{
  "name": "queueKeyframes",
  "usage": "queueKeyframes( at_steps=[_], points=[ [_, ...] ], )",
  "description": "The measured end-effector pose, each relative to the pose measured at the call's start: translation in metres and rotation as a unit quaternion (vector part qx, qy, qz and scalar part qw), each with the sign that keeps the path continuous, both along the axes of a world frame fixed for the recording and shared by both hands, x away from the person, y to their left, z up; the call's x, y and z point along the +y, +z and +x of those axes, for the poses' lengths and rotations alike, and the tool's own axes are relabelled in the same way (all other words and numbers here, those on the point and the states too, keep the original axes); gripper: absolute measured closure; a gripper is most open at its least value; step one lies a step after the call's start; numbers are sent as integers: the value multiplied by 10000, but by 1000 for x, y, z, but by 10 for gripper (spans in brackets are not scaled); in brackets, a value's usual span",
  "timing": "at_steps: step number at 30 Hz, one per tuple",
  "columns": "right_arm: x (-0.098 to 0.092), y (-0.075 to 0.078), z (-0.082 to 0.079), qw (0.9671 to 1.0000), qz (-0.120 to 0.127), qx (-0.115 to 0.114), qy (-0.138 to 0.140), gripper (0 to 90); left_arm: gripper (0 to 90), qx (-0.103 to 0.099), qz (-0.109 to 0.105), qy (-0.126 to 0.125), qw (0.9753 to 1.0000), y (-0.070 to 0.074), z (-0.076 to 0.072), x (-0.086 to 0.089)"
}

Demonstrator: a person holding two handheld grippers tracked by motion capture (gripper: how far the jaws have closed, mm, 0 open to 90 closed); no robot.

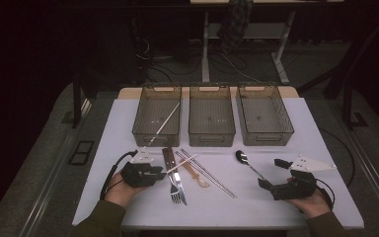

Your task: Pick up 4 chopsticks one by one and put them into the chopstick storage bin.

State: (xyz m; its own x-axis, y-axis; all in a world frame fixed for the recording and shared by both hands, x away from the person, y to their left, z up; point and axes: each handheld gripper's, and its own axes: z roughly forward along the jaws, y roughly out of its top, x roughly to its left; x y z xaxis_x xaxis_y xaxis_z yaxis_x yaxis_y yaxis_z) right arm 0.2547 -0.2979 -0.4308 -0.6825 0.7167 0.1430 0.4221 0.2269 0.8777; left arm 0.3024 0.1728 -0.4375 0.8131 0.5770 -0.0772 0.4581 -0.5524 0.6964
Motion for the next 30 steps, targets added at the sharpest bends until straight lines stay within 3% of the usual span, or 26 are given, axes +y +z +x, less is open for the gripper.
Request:
queueKeyframes(
  at_steps=[17, 30],
  points=[
    [0, 0, 0, 10000, 2, -3, -3, 20, 751, 71, 152, -192, 9997, -6, 3, -4],
    [0, 0, 0, 10000, -3, 1, -8, 20, 818, 89, 182, -198, 9996, -6, 3, -5]
  ],
)
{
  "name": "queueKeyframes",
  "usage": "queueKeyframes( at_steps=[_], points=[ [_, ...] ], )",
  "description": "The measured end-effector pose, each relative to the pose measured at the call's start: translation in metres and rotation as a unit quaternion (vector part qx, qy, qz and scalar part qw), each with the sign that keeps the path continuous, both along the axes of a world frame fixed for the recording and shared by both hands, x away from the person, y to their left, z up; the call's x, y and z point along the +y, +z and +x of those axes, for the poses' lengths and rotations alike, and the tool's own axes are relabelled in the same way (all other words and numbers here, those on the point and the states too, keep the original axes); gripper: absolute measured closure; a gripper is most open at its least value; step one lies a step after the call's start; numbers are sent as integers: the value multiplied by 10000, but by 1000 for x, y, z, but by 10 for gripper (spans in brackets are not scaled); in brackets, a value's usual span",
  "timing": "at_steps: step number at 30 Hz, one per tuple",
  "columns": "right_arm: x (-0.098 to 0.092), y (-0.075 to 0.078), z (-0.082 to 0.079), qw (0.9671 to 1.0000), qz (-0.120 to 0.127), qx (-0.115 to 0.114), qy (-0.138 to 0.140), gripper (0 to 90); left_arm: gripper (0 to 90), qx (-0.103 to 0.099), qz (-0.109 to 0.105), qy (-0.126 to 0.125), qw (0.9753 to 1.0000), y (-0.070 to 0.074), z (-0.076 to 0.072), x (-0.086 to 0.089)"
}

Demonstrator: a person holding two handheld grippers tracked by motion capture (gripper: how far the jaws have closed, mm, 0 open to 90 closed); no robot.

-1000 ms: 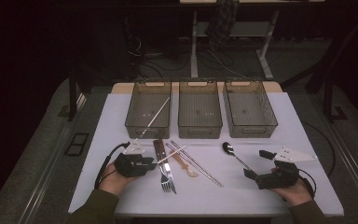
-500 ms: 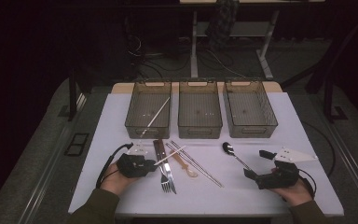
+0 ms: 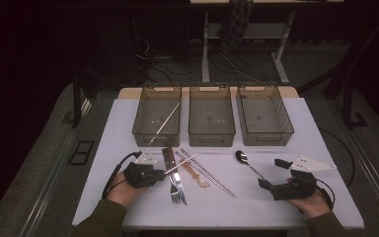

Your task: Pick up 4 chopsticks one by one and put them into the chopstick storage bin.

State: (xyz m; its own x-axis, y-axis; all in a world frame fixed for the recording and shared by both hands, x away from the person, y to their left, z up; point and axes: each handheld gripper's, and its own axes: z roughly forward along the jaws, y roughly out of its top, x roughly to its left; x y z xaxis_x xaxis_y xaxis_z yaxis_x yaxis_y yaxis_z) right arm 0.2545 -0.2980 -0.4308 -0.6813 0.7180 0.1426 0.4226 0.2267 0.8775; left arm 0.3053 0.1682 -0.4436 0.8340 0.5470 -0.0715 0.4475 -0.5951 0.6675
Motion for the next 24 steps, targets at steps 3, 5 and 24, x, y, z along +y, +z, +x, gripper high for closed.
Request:
queueKeyframes(
  at_steps=[3, 5, 24],
  points=[
    [0, 0, 0, 10000, -7, -2, 0, 20, 824, 6, 1, 2, 10000, 0, 0, 0],
    [0, 0, 0, 10000, -7, -2, -1, 19, 825, 31, -30, 12, 10000, 0, 1, 0],
    [0, 0, 0, 10000, 1, -21, 16, 19, 834, 126, -85, 148, 9998, 4, 2, 7]
  ],
)
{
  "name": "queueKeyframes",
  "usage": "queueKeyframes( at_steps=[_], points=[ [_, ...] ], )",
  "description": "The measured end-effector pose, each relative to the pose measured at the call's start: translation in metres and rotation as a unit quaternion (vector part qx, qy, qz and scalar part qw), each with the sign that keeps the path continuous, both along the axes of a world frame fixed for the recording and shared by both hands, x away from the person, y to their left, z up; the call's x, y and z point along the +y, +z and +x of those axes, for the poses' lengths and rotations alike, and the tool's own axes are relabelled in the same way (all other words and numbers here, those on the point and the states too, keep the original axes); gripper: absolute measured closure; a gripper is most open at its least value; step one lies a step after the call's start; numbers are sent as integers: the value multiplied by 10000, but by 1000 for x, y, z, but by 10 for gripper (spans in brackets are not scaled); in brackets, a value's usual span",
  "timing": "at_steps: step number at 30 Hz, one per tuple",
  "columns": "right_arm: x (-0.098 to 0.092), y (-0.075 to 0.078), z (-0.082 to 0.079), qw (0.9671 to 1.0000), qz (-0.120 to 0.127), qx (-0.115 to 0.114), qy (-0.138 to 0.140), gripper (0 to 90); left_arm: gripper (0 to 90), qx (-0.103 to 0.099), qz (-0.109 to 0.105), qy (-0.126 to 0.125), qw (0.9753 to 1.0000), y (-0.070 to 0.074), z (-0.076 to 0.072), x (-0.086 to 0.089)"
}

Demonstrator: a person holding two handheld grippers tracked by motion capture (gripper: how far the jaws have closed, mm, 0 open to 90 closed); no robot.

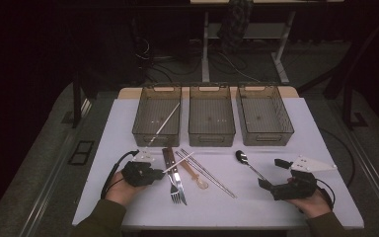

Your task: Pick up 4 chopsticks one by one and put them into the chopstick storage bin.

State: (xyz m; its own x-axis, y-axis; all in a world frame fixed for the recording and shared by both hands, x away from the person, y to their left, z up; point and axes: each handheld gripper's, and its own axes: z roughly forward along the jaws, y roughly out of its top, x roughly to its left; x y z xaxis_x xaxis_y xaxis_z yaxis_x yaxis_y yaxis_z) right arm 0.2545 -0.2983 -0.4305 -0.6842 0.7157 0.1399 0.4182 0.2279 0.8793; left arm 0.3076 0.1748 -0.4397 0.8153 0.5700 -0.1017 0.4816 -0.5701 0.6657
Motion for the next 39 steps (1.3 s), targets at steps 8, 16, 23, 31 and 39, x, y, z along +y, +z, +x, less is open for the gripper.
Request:
queueKeyframes(
  at_steps=[8, 16, 23, 31, 39],
  points=[
    [0, 0, 0, 10000, 0, -4, -1, 20, 834, -45, -146, 155, 9998, 8, -1, 5],
    [0, 0, 0, 10000, 2, -3, 5, 19, 834, -128, -335, 294, 9989, 14, -1, 12],
    [0, 0, 0, 10000, -5, 13, 9, 19, 834, -179, -518, 426, 9976, 18, -1, 18],
    [0, 0, 0, 10000, 0, 20, 7, 20, 834, -277, -671, 546, 9959, 23, 0, 25],
    [0, -1, 1, 10000, -16, 31, 2, 19, 834, -379, -833, 671, 9935, 28, 2, 28]
  ],
)
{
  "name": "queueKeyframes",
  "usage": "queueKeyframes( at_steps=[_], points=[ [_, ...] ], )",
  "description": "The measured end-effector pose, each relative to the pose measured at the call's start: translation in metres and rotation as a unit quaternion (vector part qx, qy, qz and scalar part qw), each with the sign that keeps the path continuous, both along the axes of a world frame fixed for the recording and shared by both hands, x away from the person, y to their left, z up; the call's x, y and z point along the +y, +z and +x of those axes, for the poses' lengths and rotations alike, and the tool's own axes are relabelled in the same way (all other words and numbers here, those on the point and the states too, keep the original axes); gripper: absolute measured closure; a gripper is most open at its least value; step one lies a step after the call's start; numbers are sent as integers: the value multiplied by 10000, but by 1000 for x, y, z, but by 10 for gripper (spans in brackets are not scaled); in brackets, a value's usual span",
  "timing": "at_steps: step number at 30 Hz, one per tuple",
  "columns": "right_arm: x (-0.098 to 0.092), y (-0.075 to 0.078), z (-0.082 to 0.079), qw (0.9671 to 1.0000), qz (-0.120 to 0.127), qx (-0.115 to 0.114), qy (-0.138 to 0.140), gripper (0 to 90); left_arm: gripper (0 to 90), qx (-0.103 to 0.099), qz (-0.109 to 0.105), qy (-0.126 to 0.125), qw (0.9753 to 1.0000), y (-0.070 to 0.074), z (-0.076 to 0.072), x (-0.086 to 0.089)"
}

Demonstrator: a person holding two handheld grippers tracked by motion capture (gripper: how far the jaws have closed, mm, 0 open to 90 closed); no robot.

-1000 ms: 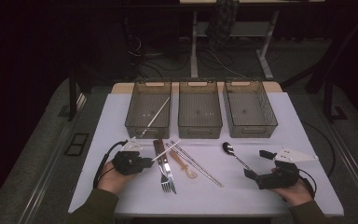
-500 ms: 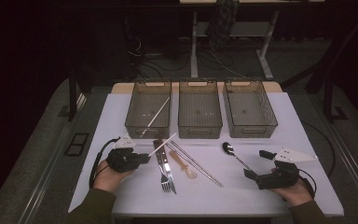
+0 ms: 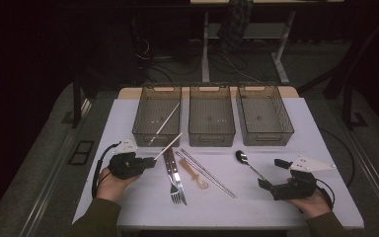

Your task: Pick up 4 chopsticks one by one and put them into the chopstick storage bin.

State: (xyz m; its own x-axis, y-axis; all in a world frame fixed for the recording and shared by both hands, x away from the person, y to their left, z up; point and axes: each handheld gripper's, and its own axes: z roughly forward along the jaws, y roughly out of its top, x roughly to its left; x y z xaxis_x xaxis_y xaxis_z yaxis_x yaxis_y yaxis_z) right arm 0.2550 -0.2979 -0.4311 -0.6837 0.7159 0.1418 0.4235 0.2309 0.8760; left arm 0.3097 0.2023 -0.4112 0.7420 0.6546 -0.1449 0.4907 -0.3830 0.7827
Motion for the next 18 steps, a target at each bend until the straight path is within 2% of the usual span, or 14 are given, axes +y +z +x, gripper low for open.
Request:
queueKeyframes(
  at_steps=[9, 14, 18],
  points=[
    [0, 0, 0, 10000, -8, 7, 3, 20, 834, -148, -128, 140, 9997, 8, 5, -2],
    [0, -1, 0, 10000, -21, 4, 3, 20, 834, -220, -277, 186, 9992, 13, 8, -3],
    [0, -1, 1, 10000, -23, 13, -10, 20, 834, -282, -278, 211, 9990, 16, 10, -4]
  ],
)
